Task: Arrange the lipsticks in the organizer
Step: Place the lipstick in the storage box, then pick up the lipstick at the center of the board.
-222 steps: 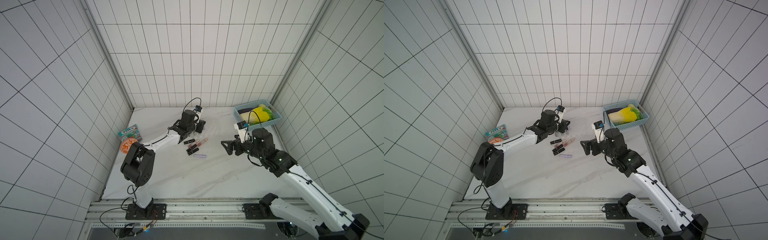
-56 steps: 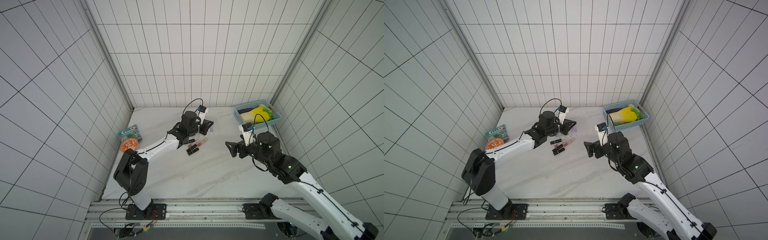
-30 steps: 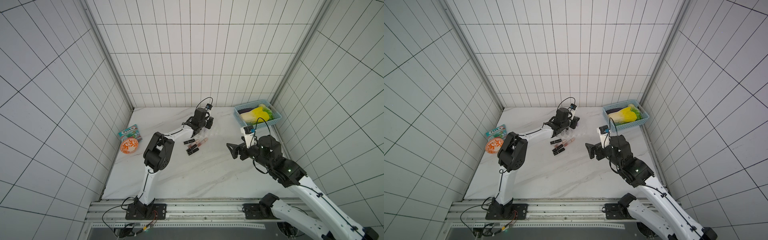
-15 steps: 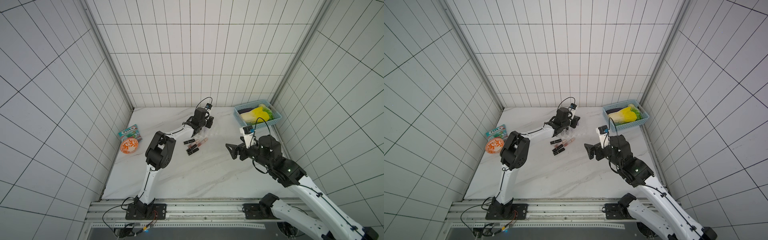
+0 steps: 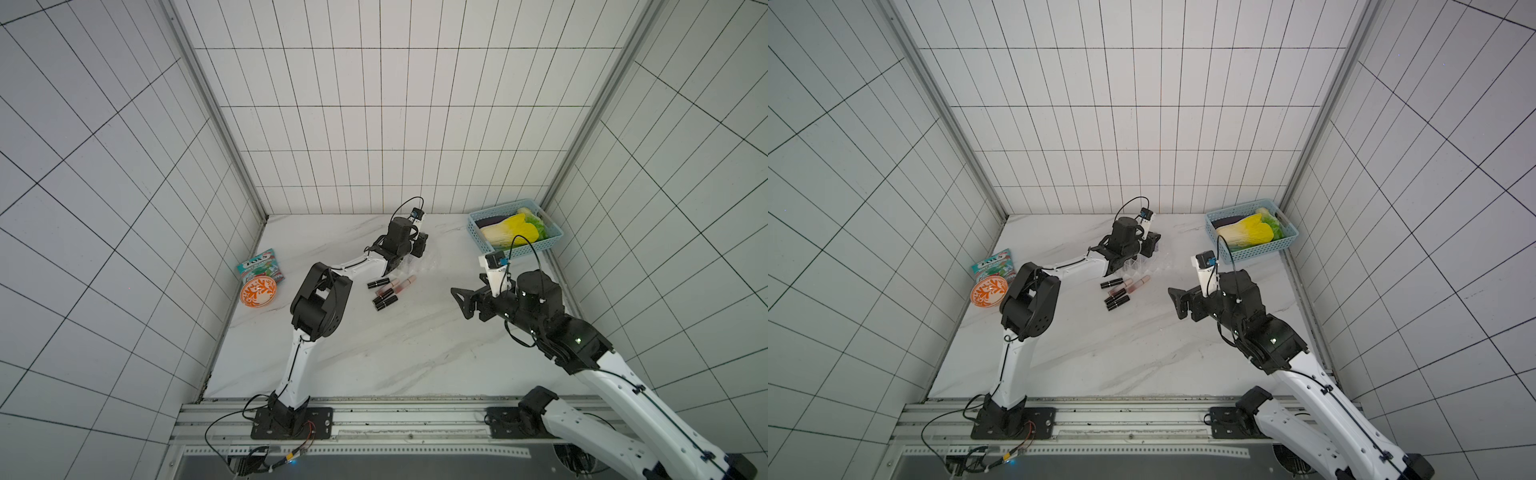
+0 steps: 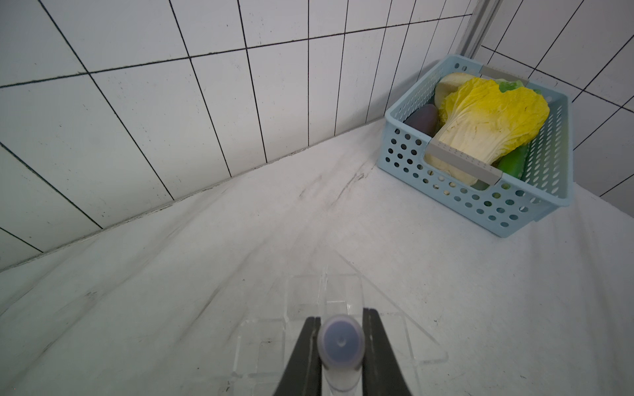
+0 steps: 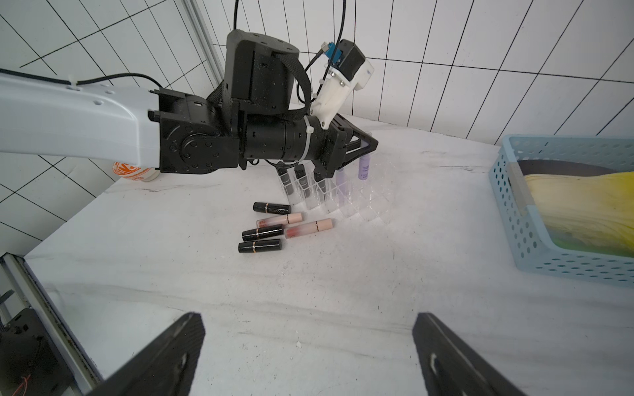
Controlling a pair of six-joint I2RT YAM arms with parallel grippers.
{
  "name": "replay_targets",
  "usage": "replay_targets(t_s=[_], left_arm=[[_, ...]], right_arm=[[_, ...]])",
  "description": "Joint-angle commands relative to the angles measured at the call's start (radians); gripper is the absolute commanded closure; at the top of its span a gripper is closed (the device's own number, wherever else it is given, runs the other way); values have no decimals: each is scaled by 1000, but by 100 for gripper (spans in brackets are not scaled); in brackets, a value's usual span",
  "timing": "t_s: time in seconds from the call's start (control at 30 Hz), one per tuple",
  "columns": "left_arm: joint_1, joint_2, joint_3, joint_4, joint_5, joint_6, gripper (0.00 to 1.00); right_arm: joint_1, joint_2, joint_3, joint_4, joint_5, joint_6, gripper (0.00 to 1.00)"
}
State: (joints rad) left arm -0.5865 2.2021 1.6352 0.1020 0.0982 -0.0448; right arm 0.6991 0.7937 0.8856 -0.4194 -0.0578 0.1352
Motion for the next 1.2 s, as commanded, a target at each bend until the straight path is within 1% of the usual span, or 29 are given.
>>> replay_targets(t_s=[0.0, 0.27, 0.3, 0.33, 0.37, 0.4, 0.43, 0.5, 0.53, 0.63, 0.7, 0.8, 0.87, 0.97, 1.03, 1.1, 1.17], left_arm=[[-6, -32, -49, -10, -5, -7, 85], [-16, -51, -77, 15, -11, -2, 86], [-18, -49, -71, 9, -11, 1, 84], [-17, -44, -65, 2, -10, 3, 80], [-18, -41, -62, -2, -7, 3, 71], [-18, -39, -60, -2, -9, 3, 57], [-18, -42, -62, 0, -8, 1, 45], [-18, -65, -78, 16, -9, -5, 32], [-17, -86, -95, 30, -12, -10, 28], [-19, -184, -169, 85, -29, -34, 27], [-15, -270, -229, 98, -79, -68, 26], [4, -433, -356, 105, -173, -139, 26], [47, -542, -441, 88, -192, -206, 26], [163, -706, -589, 26, -160, -352, 27], [254, -814, -694, -13, -112, -429, 28], [352, -934, -832, -6, -65, -491, 28], [425, -1041, -942, 14, -30, -543, 28]], right_arm=[[-10, -5, -23, 17, -8, 3, 1], [-10, -4, -23, 17, -11, 3, 2], [-11, -4, -23, 17, -10, 3, 2], [-10, -4, -23, 16, -12, 3, 2], [-9, -2, -23, 18, -11, 3, 2], [-10, -1, -22, 17, -14, 3, 2], [-10, 2, -21, 17, -17, 3, 2], [-10, 8, -18, 16, -21, 3, 2], [-10, 13, -15, 13, -20, 2, 2], [-10, 49, 3, 1, -14, 0, 2], [-11, 106, 31, -25, -17, -7, 2], [-10, 233, 93, -77, -73, -26, 6], [-10, 320, 130, -96, -131, -42, 8], [2, 439, 177, -107, -195, -72, 10], [34, 513, 220, -131, -183, -106, 11], [74, 588, 275, -163, -160, -146, 11], [103, 674, 342, -200, -147, -183, 12]])
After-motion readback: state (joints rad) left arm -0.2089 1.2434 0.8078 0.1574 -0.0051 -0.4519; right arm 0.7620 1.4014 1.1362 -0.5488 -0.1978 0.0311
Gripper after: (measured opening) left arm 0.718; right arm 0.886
